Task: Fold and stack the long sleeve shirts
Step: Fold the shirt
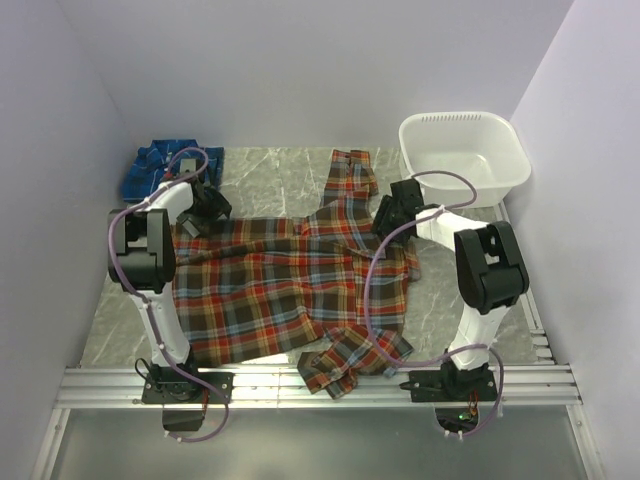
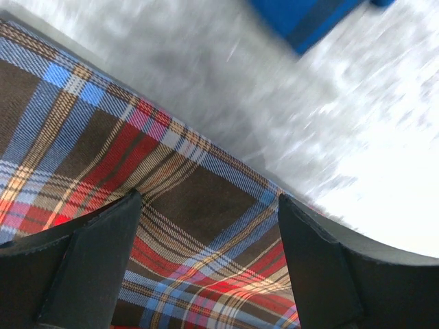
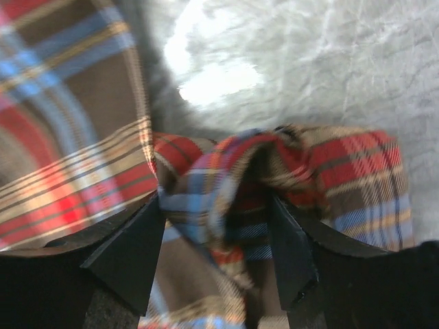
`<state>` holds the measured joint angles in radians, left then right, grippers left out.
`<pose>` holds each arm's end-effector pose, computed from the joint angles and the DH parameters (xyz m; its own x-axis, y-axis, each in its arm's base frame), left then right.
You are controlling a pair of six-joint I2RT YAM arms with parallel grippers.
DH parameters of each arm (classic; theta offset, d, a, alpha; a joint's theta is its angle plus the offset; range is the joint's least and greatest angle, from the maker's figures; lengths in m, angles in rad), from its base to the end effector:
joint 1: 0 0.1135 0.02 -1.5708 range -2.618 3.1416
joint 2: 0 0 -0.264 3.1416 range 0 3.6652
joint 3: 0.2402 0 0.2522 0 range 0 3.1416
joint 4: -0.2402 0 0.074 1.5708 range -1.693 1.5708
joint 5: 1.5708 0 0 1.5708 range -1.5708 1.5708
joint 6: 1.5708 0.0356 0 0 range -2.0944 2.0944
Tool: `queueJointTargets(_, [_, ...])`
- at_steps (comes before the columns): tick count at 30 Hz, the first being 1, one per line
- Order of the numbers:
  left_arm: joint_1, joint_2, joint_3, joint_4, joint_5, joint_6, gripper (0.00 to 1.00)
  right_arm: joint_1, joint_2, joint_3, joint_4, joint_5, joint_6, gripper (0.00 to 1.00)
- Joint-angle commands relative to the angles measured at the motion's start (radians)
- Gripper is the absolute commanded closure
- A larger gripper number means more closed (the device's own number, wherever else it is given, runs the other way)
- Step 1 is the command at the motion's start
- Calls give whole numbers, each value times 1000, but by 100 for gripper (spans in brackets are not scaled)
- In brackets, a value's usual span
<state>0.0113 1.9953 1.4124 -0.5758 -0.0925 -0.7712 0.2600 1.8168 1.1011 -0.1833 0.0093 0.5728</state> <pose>0.4100 0.0079 0.1690 -0.6234 -0.7011 -0.3462 -0.6732 0.7065 -0.2185 0.3642 0.0965 0.1683 -0.7720 0.3555 -0.5270 0.1986 0.9224 0.3312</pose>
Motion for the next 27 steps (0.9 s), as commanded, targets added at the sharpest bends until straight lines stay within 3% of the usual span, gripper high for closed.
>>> queueJointTargets(1, [19,108,40,39,8,6,12,-16,64,72,44,38,4,34])
queueJointTargets(10, [29,175,223,45,22,46,12,-4,107,258,10,77,-63,34])
queueJointTargets(19, [-5,-127,103,30,1,81,12,228,-206,109,13,169,-281,30])
queueJointTargets(27, [-256,-244,25,13,-4,139,14,502,-268,23,-45,8,-352,34])
